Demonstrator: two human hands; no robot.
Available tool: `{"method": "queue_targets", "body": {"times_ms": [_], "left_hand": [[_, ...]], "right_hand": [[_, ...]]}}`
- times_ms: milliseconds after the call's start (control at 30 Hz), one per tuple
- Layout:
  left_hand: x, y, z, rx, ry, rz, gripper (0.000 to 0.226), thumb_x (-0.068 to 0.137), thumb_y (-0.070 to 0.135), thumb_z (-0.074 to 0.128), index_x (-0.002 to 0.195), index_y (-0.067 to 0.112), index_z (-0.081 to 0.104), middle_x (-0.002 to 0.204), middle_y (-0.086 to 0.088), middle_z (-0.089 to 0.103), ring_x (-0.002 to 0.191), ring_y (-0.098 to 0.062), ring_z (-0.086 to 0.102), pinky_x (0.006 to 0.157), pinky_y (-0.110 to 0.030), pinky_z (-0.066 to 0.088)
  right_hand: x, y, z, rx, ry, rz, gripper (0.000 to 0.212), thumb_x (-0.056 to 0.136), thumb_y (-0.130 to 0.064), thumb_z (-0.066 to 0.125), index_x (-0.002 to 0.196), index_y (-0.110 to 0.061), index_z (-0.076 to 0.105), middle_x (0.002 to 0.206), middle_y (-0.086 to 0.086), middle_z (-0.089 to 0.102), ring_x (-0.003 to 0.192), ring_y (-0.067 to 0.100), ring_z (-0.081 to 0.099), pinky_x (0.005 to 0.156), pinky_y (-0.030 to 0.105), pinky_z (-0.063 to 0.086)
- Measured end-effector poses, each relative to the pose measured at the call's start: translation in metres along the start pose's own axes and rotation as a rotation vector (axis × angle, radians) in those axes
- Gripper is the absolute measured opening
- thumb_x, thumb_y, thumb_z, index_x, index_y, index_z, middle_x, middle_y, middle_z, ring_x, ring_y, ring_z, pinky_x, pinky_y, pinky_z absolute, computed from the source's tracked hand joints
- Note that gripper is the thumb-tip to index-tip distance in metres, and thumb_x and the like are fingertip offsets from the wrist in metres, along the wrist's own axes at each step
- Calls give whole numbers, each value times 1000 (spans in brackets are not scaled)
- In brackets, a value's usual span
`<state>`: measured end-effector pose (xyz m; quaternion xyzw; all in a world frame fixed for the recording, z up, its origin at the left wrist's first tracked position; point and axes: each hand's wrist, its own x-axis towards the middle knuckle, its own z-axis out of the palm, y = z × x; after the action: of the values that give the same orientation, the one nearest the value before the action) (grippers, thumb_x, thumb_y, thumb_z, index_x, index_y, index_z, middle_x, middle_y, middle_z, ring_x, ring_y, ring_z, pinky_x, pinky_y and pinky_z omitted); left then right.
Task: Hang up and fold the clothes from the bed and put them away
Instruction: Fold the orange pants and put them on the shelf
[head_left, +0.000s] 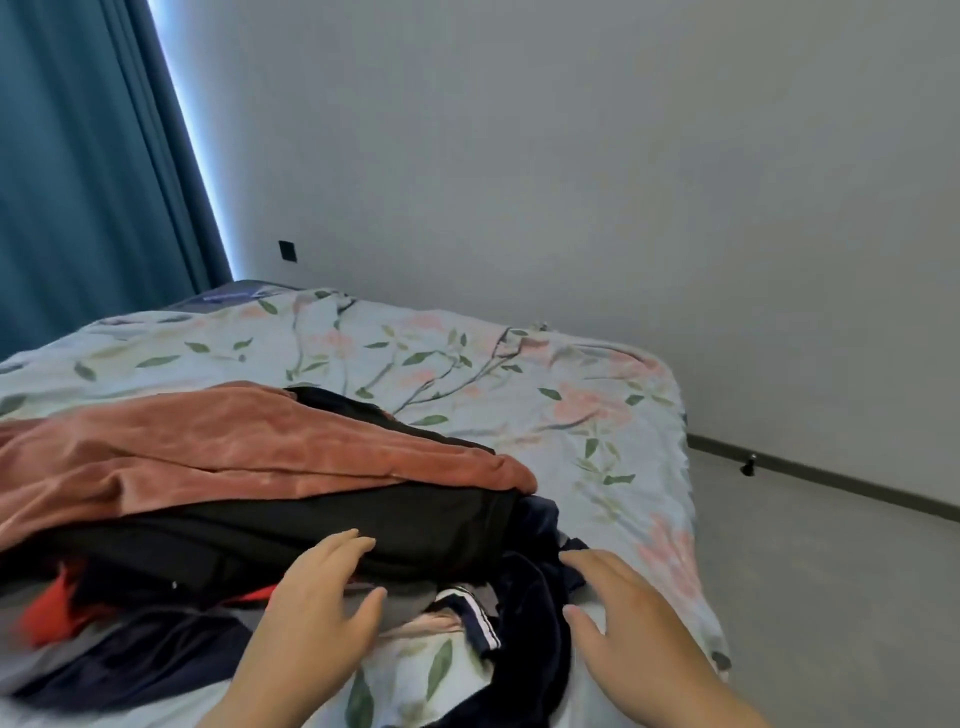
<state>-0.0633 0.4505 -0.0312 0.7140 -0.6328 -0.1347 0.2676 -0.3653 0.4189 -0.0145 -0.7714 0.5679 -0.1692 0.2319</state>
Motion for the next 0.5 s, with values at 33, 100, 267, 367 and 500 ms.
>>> {"method": "queue_targets", "body": {"times_ms": [33,100,267,367,500], "left_hand": [[9,-13,-6,22,8,-14,55,87,31,71,139,23,55,147,8,46,138,-11,39,115,-29,30],[31,-36,-19,77,39,-15,56,85,28,74,138,19,57,147,3,48,138,-16,41,116,-33,31],[94,-89,-44,230,145,46,62,80,16,78,138,9,57,146,-11,51,137,-32,45,113,-45,35],[130,-118,-50,346,81,33,71,87,28,69,151,23,39,159,-5,34,148,-29,28,118,-46,24],[164,-147,-41,437,-38,66,73,90,53,59,154,40,27,164,3,21,151,-23,16,121,-45,16]], "right_hand": [[11,-8,6,-13,-15,-15,50,100,-37,51,146,-44,35,146,-31,32,133,-6,34,105,12,28],[32,-25,16,-32,-25,-41,50,99,-36,52,146,-43,36,146,-29,33,135,-4,34,106,14,30],[82,-62,40,-55,-34,-100,51,98,-36,54,147,-38,38,149,-24,35,137,0,34,106,15,29],[106,-80,53,-34,-43,-120,49,98,-38,54,145,-37,40,147,-23,37,134,1,38,107,16,30],[129,-100,72,31,-27,-136,50,96,-45,55,144,-37,43,145,-24,41,134,-2,38,107,13,27]]}}
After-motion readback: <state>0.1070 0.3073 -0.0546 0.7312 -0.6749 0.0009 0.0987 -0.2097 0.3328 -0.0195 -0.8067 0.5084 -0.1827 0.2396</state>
